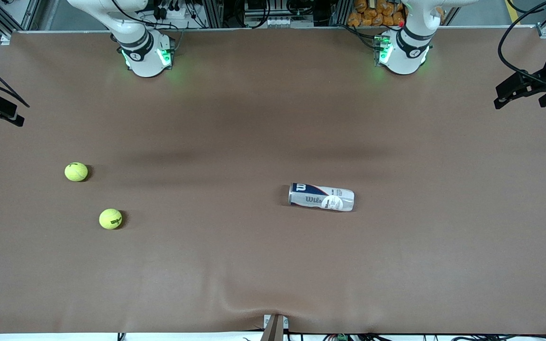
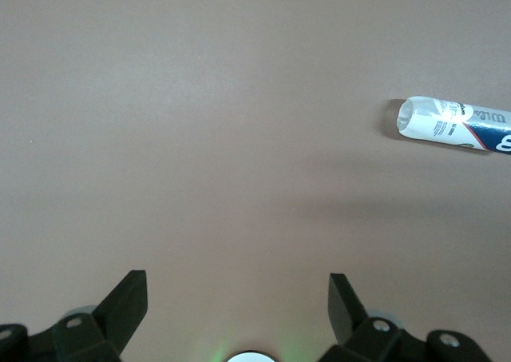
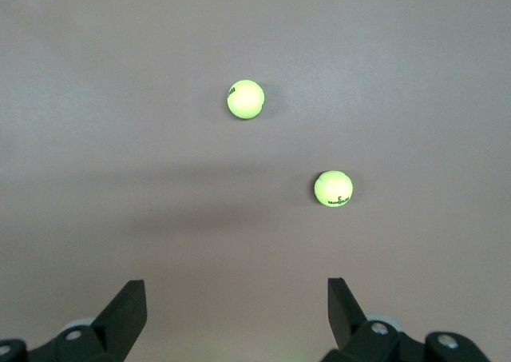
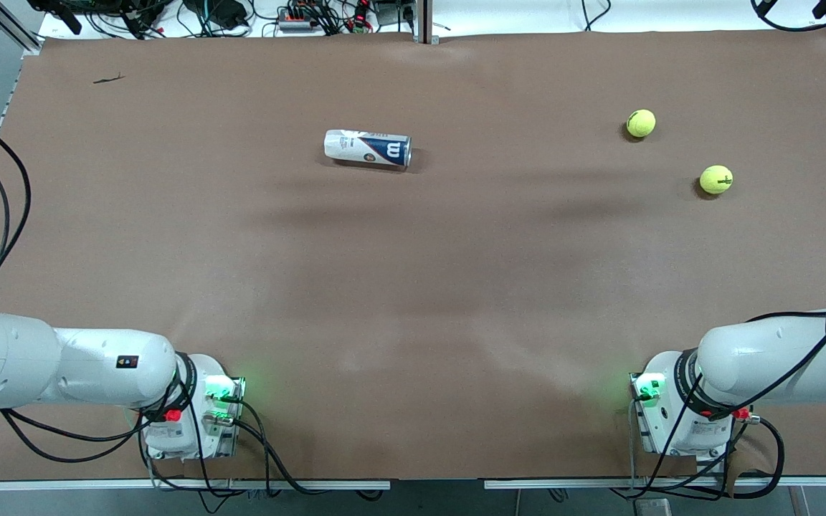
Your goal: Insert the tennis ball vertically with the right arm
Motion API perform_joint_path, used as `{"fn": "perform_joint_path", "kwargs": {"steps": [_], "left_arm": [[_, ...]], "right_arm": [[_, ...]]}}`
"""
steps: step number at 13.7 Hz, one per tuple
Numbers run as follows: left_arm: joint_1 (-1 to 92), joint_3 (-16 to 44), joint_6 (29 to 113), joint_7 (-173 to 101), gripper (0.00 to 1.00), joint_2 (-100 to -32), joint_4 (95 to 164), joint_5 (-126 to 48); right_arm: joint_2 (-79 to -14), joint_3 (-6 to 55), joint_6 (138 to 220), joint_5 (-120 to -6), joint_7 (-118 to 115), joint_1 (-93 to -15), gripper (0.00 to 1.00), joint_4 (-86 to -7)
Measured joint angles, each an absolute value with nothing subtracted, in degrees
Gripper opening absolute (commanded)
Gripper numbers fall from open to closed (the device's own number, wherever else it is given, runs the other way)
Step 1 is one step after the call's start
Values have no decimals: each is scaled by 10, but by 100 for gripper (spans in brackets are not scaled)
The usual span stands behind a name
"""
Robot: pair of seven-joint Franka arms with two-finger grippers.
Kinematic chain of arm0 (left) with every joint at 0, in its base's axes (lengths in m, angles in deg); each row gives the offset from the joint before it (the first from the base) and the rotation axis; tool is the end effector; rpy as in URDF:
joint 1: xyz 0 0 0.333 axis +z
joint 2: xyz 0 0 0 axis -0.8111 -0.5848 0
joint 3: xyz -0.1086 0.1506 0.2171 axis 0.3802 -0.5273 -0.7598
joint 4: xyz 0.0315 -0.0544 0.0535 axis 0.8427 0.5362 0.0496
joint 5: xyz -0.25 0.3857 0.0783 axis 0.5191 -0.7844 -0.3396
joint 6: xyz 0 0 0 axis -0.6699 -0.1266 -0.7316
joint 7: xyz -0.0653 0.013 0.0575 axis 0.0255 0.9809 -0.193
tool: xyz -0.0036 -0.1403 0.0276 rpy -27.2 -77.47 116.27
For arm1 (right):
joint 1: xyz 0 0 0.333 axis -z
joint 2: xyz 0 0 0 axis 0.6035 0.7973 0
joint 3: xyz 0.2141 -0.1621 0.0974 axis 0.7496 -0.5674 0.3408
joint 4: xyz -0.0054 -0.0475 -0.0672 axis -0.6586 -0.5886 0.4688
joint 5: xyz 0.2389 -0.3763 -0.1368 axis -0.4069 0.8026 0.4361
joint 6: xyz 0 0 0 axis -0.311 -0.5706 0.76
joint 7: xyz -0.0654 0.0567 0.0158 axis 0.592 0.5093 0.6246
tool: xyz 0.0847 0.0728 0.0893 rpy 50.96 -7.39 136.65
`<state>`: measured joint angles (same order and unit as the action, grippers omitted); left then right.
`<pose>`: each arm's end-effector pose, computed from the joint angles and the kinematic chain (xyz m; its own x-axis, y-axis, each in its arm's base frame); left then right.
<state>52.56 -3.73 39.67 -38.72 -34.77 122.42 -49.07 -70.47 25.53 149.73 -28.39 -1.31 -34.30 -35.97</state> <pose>0.5924 -0.0212 0.5876 0.9995 0.0258 -0.0161 0.0255 -0.9995 -0.0201 0.6146 -0.0722 0.5729 0.9989 -0.0336 -0.0315 -0.0349 -0.9985 -0.0411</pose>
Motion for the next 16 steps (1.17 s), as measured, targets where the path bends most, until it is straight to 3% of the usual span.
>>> {"fn": "perform_joint_path", "kwargs": {"steps": [16], "left_arm": [[524, -36, 397, -388, 100, -360, 1219, -491]], "right_arm": [[-685, 256, 1514, -285, -14, -341, 100, -359]]}}
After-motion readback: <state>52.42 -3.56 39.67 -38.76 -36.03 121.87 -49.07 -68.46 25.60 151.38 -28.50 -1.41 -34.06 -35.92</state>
